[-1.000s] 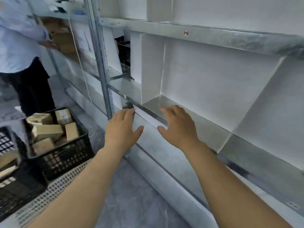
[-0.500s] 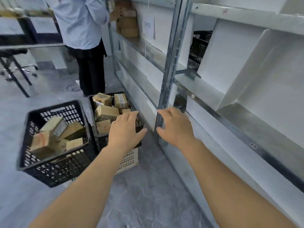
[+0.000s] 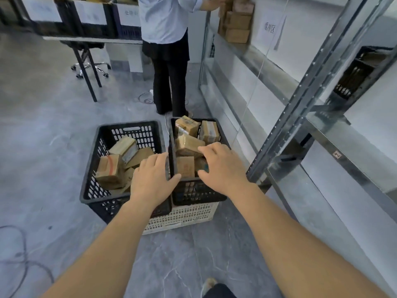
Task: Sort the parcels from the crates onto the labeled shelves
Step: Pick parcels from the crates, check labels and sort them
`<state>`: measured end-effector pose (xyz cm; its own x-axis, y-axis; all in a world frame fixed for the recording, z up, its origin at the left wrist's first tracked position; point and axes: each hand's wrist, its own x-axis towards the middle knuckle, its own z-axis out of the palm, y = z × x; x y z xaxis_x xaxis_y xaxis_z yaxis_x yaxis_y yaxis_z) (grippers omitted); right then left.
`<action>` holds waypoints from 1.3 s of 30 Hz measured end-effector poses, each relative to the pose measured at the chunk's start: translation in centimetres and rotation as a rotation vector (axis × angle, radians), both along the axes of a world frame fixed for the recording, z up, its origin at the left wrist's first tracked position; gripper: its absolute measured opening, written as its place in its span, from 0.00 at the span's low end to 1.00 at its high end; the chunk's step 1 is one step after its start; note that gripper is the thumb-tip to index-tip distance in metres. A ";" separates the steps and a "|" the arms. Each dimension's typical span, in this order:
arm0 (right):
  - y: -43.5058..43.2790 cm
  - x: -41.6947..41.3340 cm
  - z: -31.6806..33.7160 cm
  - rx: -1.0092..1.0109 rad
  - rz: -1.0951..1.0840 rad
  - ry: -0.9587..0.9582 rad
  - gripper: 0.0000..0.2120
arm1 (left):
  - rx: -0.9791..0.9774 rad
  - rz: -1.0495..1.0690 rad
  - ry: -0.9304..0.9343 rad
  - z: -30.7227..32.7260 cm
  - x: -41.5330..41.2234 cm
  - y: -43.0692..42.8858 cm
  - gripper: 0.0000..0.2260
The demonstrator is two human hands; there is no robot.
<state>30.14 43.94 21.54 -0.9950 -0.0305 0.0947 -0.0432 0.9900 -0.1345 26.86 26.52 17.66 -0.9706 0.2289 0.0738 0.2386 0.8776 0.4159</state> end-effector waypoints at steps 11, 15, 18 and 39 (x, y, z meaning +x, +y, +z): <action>-3.0 -14.7 -4.9 -0.117 0.199 -0.169 0.29 | -0.077 0.212 -0.152 -5.6 -11.4 -5.0 0.30; -3.2 -20.9 -7.7 -0.134 0.242 -0.237 0.30 | -0.109 0.292 -0.224 -7.5 -16.6 -6.0 0.31; -3.8 -24.3 -10.3 -0.154 0.271 -0.313 0.29 | -0.117 0.330 -0.270 -9.4 -19.0 -6.6 0.31; -13.0 -28.5 -30.6 -0.364 -0.138 -0.951 0.40 | 0.005 0.216 -0.751 -29.3 -26.2 -10.9 0.32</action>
<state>1.67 30.93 -9.07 -0.6562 -0.0375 -0.7536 0.3490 0.8704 -0.3472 0.71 15.65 -11.64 -0.7840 0.0309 -0.6200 -0.2838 0.8704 0.4023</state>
